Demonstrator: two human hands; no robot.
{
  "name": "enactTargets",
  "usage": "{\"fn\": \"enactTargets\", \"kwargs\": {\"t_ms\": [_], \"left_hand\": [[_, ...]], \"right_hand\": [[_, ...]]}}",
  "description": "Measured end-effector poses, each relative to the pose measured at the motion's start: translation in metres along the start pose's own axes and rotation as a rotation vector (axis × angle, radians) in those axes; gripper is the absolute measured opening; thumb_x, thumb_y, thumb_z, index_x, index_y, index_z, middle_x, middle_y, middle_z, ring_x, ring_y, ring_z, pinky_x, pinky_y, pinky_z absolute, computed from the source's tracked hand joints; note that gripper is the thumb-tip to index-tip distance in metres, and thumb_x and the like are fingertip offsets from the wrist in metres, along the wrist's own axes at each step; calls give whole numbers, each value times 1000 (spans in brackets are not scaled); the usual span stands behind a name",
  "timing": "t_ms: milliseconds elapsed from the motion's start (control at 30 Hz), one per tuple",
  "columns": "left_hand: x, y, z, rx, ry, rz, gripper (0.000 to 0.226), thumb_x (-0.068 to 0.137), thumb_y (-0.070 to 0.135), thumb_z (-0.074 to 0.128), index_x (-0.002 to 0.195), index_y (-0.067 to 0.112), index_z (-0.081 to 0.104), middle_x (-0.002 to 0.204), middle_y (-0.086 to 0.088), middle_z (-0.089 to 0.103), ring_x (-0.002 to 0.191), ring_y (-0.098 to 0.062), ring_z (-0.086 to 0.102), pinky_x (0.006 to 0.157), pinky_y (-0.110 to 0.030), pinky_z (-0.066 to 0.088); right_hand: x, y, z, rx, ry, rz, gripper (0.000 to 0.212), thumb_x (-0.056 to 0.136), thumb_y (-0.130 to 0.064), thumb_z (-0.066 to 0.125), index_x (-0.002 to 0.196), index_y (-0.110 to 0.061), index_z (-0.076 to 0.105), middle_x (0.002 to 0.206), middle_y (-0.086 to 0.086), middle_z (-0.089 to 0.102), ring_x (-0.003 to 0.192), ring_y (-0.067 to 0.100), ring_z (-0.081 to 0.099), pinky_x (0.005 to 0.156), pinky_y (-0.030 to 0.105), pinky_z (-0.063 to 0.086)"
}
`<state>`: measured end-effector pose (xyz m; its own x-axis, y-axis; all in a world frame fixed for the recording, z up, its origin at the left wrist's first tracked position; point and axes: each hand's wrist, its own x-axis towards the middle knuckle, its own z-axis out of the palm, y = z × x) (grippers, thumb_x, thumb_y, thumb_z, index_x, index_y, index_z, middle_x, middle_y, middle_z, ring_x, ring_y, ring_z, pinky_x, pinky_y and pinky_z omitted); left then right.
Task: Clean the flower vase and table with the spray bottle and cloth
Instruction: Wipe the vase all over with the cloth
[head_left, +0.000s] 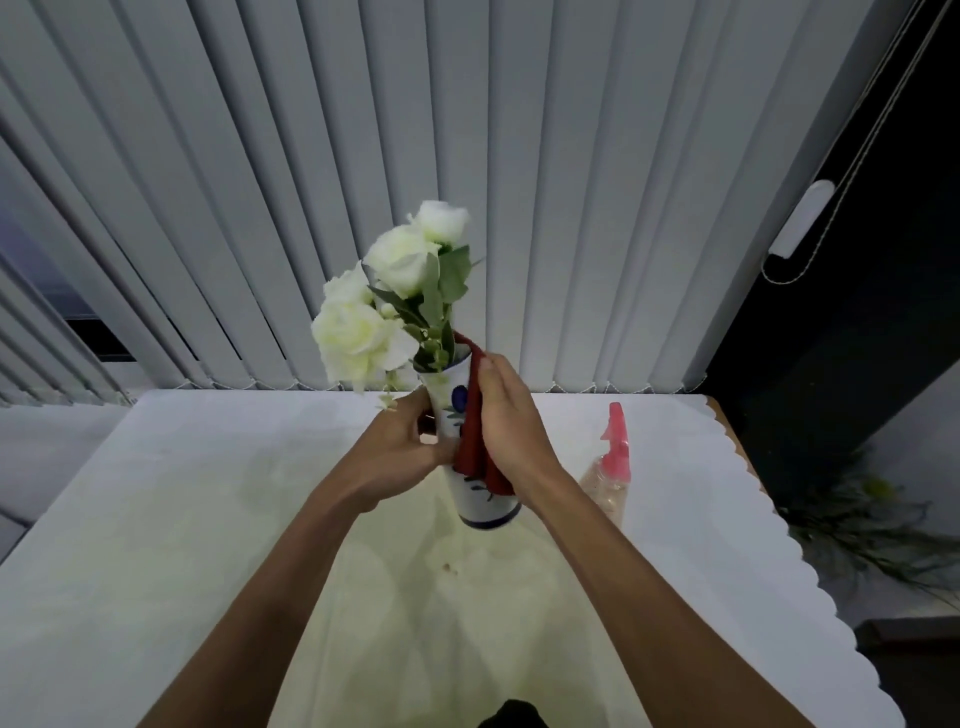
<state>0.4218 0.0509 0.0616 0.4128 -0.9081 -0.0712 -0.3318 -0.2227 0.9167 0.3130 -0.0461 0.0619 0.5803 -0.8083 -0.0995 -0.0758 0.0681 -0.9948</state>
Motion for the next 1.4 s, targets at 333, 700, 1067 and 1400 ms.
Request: {"fn": "enactTargets", "kwargs": {"t_ms": [333, 700, 1067, 1400], "left_hand": [[-2, -9, -4, -184, 7, -33, 29, 91, 19, 73, 118, 28, 64, 117, 8, 74, 116, -15, 66, 99, -33, 55], [1, -26, 6, -244, 138, -193, 30, 82, 20, 83, 109, 17, 69, 106, -7, 78, 99, -25, 76, 87, -45, 63], [-9, -12, -12, -216, -119, -60, 33, 89, 6, 73, 119, 17, 67, 112, 1, 79, 108, -16, 73, 91, -31, 59], [-5, -8, -20, -65, -64, 4, 71, 69, 43, 84, 133, 23, 60, 128, 7, 71, 122, -15, 66, 107, -48, 50]], "right_hand": [[-7, 57, -17, 461, -46, 674, 35, 97, -17, 60, 122, 4, 72, 115, 23, 77, 91, 37, 74, 77, 40, 63], [-7, 30, 5, -60, 105, 68, 24, 107, -26, 47, 108, -19, 69, 102, 1, 73, 94, 19, 67, 82, 32, 55], [5, 1, 6, -82, -34, -43, 27, 106, -34, 50, 91, -26, 72, 89, -4, 74, 87, 20, 69, 77, 37, 55], [5, 24, -14, 21, -142, 150, 27, 102, -34, 56, 88, -19, 74, 85, 2, 78, 74, 16, 73, 65, 25, 57]]}}
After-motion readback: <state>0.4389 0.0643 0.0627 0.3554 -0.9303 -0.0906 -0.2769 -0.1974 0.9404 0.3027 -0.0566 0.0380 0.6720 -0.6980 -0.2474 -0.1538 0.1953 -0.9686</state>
